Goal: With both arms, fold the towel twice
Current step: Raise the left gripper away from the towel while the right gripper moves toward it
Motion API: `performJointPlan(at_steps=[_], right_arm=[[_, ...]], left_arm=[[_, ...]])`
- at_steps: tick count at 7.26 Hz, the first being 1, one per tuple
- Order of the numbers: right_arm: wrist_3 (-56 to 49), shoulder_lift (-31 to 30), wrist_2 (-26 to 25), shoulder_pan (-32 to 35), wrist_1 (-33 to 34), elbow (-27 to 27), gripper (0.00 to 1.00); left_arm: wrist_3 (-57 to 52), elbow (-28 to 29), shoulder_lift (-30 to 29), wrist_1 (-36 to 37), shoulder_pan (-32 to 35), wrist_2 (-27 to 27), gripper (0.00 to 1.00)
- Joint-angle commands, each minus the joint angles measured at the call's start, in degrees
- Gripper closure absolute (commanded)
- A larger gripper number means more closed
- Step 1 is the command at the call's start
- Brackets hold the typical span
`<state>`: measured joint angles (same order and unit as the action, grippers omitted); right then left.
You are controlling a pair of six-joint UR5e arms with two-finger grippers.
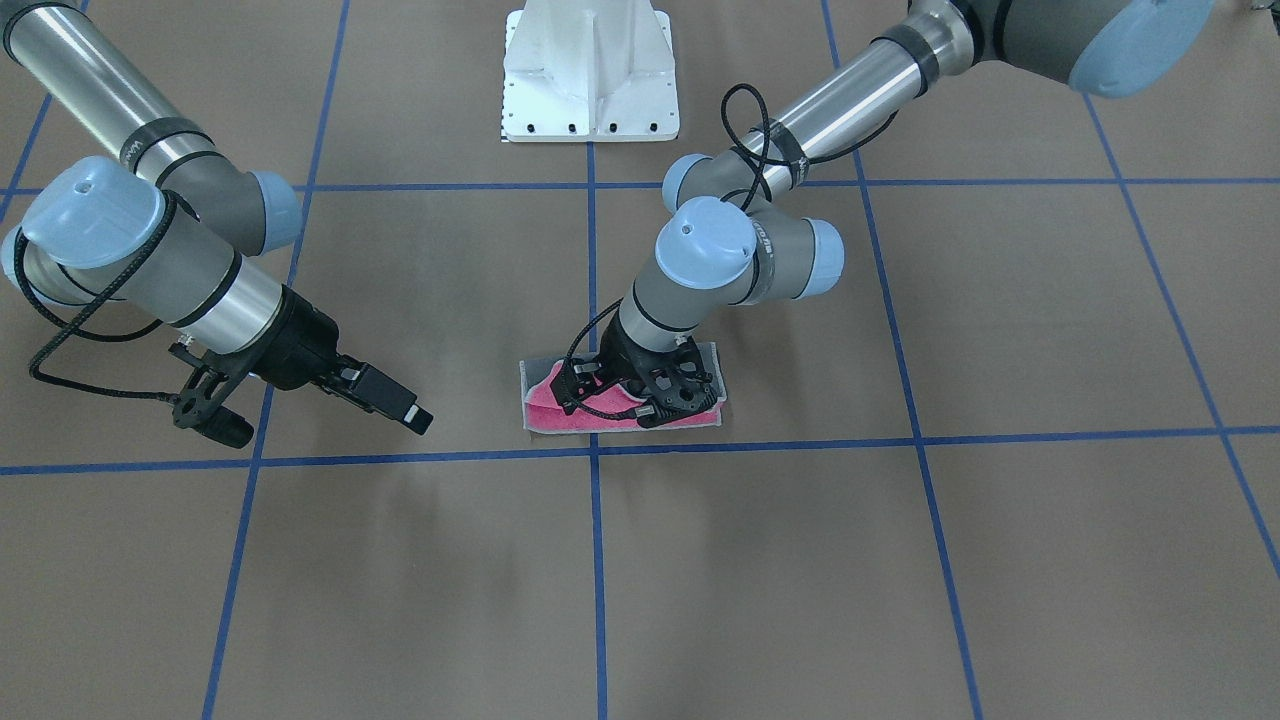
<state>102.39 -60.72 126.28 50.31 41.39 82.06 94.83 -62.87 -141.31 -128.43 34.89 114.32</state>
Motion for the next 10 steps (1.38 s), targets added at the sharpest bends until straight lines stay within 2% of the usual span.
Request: performJointPlan(at_steps=[1,5,7,10], right_arm=[[0.0,-0.4,2.0,1.1,-0.1,0.0,0.00],[0.0,-0.5,3.0,1.9,-0.1,0.0,0.00],[0.0,-0.8,3.8,2.5,-0.1,0.1,0.00],[-0.1,-0.8,3.8,2.5,-0.1,0.1,0.00]], left_arm=[[-0.1,0.3,-0.2,-0.2,0.1,-0.8,0.00],[0.0,3.8,-2.7,-3.0,0.2,-3.7,0.00],[0.0,9.2,-4.8,-7.4,0.5,-4.8,0.00],[0.1,9.9,-6.2,-7.6,2.5,-5.1,0.00]])
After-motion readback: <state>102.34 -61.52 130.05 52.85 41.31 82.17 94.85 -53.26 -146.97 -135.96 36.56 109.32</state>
